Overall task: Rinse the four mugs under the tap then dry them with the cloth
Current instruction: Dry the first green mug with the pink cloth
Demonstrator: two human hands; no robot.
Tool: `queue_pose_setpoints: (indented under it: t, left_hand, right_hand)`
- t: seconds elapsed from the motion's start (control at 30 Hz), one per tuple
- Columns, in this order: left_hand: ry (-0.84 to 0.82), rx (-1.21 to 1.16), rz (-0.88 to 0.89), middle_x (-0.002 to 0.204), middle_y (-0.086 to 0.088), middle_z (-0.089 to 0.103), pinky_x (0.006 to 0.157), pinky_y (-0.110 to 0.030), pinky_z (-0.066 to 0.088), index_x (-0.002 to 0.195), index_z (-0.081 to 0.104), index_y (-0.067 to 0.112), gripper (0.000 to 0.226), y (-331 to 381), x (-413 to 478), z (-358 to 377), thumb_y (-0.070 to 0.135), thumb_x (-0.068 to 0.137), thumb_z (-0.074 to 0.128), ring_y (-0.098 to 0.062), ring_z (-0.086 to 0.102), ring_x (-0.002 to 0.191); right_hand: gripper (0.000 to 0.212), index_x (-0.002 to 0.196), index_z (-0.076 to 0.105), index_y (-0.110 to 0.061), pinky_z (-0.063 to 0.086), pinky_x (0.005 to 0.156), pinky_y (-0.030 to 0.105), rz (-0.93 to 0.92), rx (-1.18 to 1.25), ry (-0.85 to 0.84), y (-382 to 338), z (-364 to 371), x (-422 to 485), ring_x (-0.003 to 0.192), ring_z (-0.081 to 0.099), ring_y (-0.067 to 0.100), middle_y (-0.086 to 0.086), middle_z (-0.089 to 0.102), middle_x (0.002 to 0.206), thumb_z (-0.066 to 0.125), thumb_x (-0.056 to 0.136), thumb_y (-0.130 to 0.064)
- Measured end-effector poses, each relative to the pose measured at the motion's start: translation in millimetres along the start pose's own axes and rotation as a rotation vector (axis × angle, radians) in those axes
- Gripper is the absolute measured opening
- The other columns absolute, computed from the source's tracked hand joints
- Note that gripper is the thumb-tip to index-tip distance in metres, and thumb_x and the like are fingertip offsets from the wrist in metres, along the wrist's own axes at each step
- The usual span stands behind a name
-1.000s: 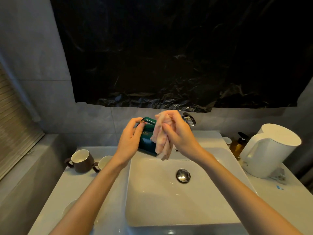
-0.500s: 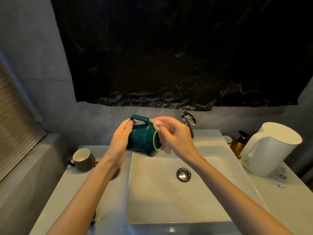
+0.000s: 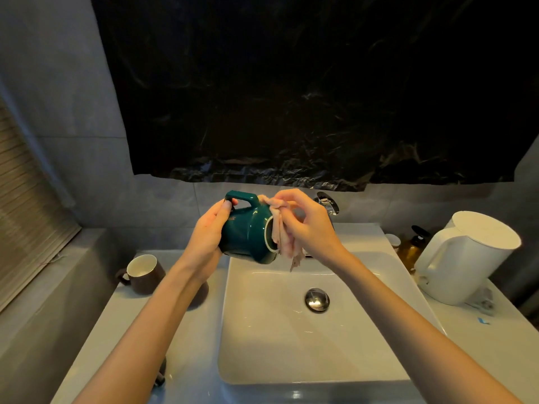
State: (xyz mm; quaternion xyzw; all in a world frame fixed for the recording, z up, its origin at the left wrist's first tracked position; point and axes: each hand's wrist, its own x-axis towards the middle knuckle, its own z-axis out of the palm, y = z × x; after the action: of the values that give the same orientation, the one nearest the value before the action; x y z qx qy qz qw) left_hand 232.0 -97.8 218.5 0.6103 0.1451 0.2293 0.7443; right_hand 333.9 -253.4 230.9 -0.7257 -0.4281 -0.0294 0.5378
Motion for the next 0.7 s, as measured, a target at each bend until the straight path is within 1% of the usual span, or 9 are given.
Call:
queue_pose_setpoints:
  t: [0.07,0.17,0.23,0.27,0.33,0.43,0.5,0.63,0.7]
  left_hand:
    - [0.028,-0.072,-0.016,0.096,-0.007,0.062,0.081,-0.038,0.049,0.094,0.059,0.024,0.022,-1.0,1.4,2.6,0.029,0.102,0.039,-0.018,0.057,0.089]
    - [0.122,-0.173,-0.051,0.096,-0.006,0.063,0.089,-0.045,0.048,0.088,0.057,0.026,0.024,-3.1,6.3,5.3,0.030,0.102,0.038,-0.020,0.057,0.091]
    - [0.208,-0.221,-0.051,0.095,-0.004,0.064,0.088,-0.045,0.050,0.088,0.055,0.026,0.023,-4.0,9.9,8.0,0.030,0.102,0.038,-0.019,0.059,0.092]
    - [0.256,-0.238,-0.044,0.093,-0.003,0.064,0.085,-0.044,0.051,0.088,0.054,0.026,0.022,-4.2,11.4,9.3,0.030,0.102,0.038,-0.019,0.060,0.090]
    - [0.331,-0.252,-0.009,0.093,-0.003,0.060,0.082,-0.043,0.052,0.090,0.054,0.024,0.021,-5.0,12.6,11.4,0.029,0.102,0.037,-0.018,0.058,0.090]
    - [0.388,-0.200,0.041,0.110,-0.009,0.058,0.086,-0.043,0.053,0.110,0.054,0.020,0.023,-8.1,13.1,12.0,0.028,0.103,0.034,-0.022,0.057,0.103]
    - [0.408,-0.149,0.065,0.117,-0.008,0.058,0.079,-0.034,0.056,0.123,0.050,0.017,0.028,-9.7,12.3,11.3,0.028,0.103,0.033,-0.020,0.058,0.107]
    - [0.406,-0.032,0.125,0.114,0.000,0.055,0.063,-0.014,0.050,0.125,0.047,0.020,0.026,-12.9,7.9,14.7,0.025,0.103,0.033,-0.011,0.058,0.101]
    - [0.388,0.018,0.129,0.114,-0.001,0.055,0.058,-0.008,0.048,0.130,0.045,0.017,0.030,-15.8,4.4,16.8,0.025,0.103,0.033,-0.007,0.057,0.095]
  right_hand:
    - [0.012,0.106,0.063,-0.021,0.052,0.083,0.022,0.112,0.084,0.046,8.6,3.8,-0.6,0.098,0.061,0.003,-0.014,0.065,0.099,0.055,0.097,-0.019]
    - [0.010,0.104,0.061,-0.019,0.052,0.088,0.030,0.232,0.209,0.090,16.7,14.2,-8.3,0.102,0.062,0.013,-0.004,0.066,0.101,0.055,0.098,-0.022]
    - [0.010,0.103,0.059,-0.015,0.051,0.083,0.024,0.288,0.282,0.109,17.6,21.4,-15.5,0.099,0.062,0.014,-0.002,0.065,0.099,0.056,0.097,-0.022]
    - [0.009,0.102,0.058,-0.015,0.050,0.078,0.018,0.308,0.314,0.113,16.3,24.3,-18.6,0.096,0.062,0.011,-0.005,0.064,0.096,0.056,0.097,-0.022]
    - [0.007,0.099,0.058,-0.017,0.048,0.073,0.013,0.326,0.339,0.123,13.3,29.6,-22.9,0.093,0.062,0.007,-0.011,0.062,0.093,0.059,0.095,-0.022]
    - [0.008,0.097,0.063,-0.016,0.051,0.079,0.018,0.228,0.221,0.168,12.3,37.0,-27.5,0.099,0.061,0.007,-0.009,0.064,0.099,0.065,0.091,-0.021]
    - [0.008,0.095,0.067,-0.016,0.052,0.078,0.020,0.080,0.107,0.187,11.1,40.1,-28.7,0.100,0.059,0.007,-0.007,0.063,0.101,0.069,0.087,-0.015]
    - [0.015,0.100,0.072,-0.015,0.048,0.086,0.021,-0.165,-0.060,0.168,3.7,38.0,-19.9,0.102,0.058,0.004,-0.007,0.067,0.104,0.069,0.086,-0.010]
    - [0.019,0.104,0.072,-0.015,0.045,0.090,0.020,-0.215,-0.127,0.146,1.4,35.8,-10.6,0.105,0.058,0.005,-0.006,0.069,0.108,0.067,0.087,-0.009]
